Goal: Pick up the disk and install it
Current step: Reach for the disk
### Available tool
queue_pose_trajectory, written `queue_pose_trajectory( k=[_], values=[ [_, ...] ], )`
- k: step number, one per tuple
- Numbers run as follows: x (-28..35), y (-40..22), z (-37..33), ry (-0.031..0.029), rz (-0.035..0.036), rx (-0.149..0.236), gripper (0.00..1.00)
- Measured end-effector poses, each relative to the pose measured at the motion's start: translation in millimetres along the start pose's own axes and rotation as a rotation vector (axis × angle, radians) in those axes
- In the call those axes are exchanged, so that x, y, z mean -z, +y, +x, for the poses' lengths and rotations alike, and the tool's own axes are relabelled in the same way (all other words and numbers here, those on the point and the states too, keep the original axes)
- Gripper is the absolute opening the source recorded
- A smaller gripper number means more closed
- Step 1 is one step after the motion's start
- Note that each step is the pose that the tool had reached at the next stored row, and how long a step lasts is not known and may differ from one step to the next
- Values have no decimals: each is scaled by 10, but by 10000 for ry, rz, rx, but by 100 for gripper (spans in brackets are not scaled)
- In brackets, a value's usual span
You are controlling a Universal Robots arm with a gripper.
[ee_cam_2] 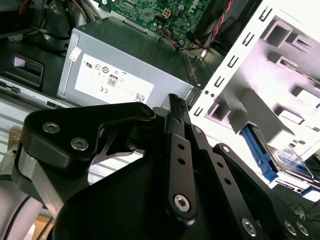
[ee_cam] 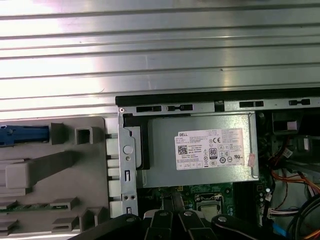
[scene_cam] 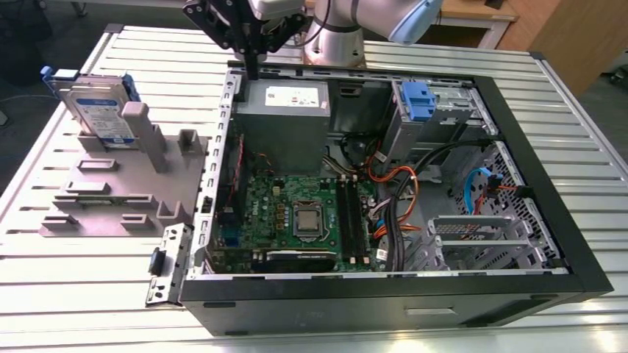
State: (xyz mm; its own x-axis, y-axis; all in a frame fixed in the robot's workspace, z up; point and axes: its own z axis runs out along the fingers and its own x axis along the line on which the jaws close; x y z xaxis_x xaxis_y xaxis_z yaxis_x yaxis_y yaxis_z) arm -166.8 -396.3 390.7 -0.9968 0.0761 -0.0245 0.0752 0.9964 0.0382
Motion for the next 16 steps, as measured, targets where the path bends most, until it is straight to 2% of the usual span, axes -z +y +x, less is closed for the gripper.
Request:
queue_pose_trajectory(
  k=[16],
  values=[
    [1, -6, 80, 0, -1, 1, 11]
  ],
)
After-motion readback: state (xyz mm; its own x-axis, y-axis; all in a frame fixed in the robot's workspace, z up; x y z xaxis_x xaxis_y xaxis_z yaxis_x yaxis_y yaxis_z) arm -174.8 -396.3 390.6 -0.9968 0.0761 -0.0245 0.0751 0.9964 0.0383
